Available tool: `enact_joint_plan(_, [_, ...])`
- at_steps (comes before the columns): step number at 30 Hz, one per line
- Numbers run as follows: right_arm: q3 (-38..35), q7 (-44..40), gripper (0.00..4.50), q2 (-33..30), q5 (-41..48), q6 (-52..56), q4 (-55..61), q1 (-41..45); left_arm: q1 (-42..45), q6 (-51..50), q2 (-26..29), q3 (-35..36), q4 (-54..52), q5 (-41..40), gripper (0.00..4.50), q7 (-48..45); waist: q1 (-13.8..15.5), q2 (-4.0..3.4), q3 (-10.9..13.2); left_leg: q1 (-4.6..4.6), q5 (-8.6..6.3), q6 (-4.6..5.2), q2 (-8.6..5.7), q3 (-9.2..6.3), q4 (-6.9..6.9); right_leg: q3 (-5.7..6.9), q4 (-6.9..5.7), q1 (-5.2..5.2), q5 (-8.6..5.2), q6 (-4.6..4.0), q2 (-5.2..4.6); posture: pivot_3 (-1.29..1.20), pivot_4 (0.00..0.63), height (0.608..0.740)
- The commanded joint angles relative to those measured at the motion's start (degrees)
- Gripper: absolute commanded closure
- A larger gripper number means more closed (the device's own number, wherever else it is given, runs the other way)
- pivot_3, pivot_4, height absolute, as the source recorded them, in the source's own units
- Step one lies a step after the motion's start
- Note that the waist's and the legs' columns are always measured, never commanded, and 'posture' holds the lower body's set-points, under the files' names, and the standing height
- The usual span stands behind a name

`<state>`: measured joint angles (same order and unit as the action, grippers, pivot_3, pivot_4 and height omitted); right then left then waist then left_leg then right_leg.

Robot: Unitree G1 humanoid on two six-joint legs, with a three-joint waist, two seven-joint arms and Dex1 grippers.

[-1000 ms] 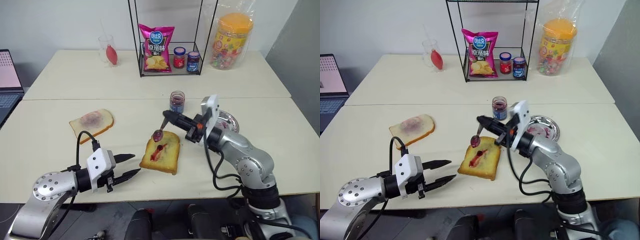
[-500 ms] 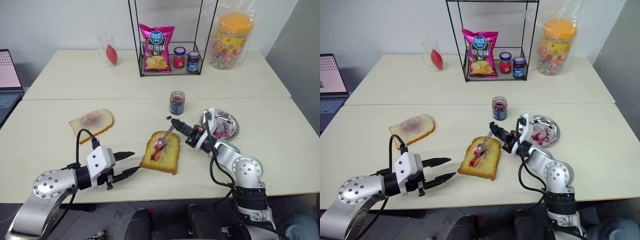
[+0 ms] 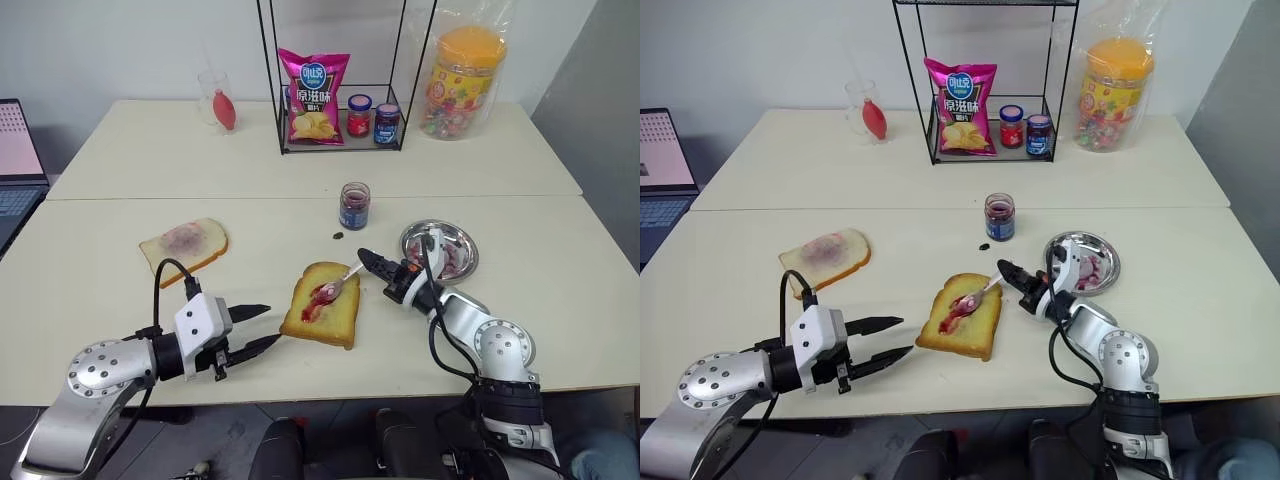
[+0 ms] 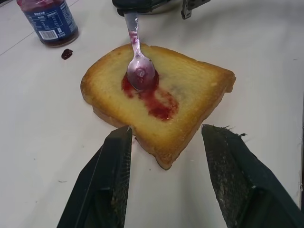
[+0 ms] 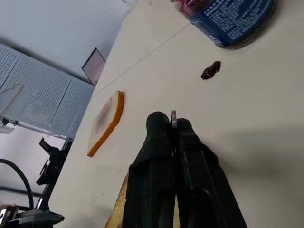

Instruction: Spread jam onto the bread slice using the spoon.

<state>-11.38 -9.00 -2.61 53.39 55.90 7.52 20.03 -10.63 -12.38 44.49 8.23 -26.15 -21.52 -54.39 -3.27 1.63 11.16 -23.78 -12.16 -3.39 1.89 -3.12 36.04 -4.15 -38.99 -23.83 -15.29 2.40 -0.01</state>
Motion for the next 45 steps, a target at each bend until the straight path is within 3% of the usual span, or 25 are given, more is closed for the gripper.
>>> enact_joint_plan(1, [-3.41, 3.44, 4.46, -1.57, 5.27, 4.13, 3.70, 1.12, 0.24, 0.88, -0.24, 0.30, -0.59, 0.12, 2.09, 0.32, 0.00, 0.00, 0.00, 0.00, 0.00, 0.00, 0.00, 0.00, 0.00, 0.00, 0.00, 0.00, 0.00, 0.00, 0.00, 0.00, 0.150, 0.740])
enact_joint_plan(8, [-5.68, 10.31, 4.46, 0.07, 15.88, 7.02, 6.98, 3.47, 0.70, 1.26, -0.68, 0.13, 0.07, 0.29, 2.09, 0.46, -0.05, -0.01, 0.00, 0.00, 0.00, 0.00, 0.01, -0.01, -0.01, 0.00, 0.00, -0.01, 0.00, 0.00, 0.02, 0.00, 0.150, 0.740])
enact_joint_plan(18, [-0.92, 10.38, 4.46, 3.26, 10.04, 2.65, 0.21, 5.85, 0.87, 1.69, -0.95, -0.22, 0.55, 0.62, 2.09, 0.18, -0.15, -0.01, 0.01, -0.03, 0.00, 0.00, 0.02, -0.01, -0.02, 0.00, 0.02, -0.03, 0.00, 0.00, 0.04, 0.00, 0.150, 0.740])
enact_joint_plan(24, [-0.40, 9.52, 4.46, 0.69, 7.32, 3.31, -2.00, 4.03, 0.14, 1.75, -1.12, -0.39, -0.20, 0.86, 2.09, 0.41, -0.11, -0.01, 0.01, -0.03, 0.00, 0.00, 0.02, -0.01, -0.01, 0.00, 0.01, -0.03, 0.00, 0.00, 0.04, 0.00, 0.150, 0.740])
enact_joint_plan(35, [-3.48, 11.17, 4.46, -4.02, 14.00, 8.80, 3.47, 1.39, 0.15, 1.94, -1.44, -0.54, 0.06, 1.10, 2.09, 0.74, -0.10, -0.01, 0.00, 0.00, 0.00, 0.00, 0.02, -0.01, -0.01, -0.01, 0.00, -0.01, 0.00, 0.00, 0.04, 0.00, 0.150, 0.740])
enact_joint_plan(45, [-3.63, 15.62, 4.46, -3.61, 23.11, 9.11, 6.96, 3.07, -0.52, 2.53, -1.18, 0.24, 0.15, 0.88, 2.09, 0.64, -0.11, -0.01, 0.01, -0.02, 0.00, 0.00, 0.02, -0.01, -0.02, -0.01, 0.01, -0.02, -0.01, 0.00, 0.04, 0.00, 0.150, 0.740])
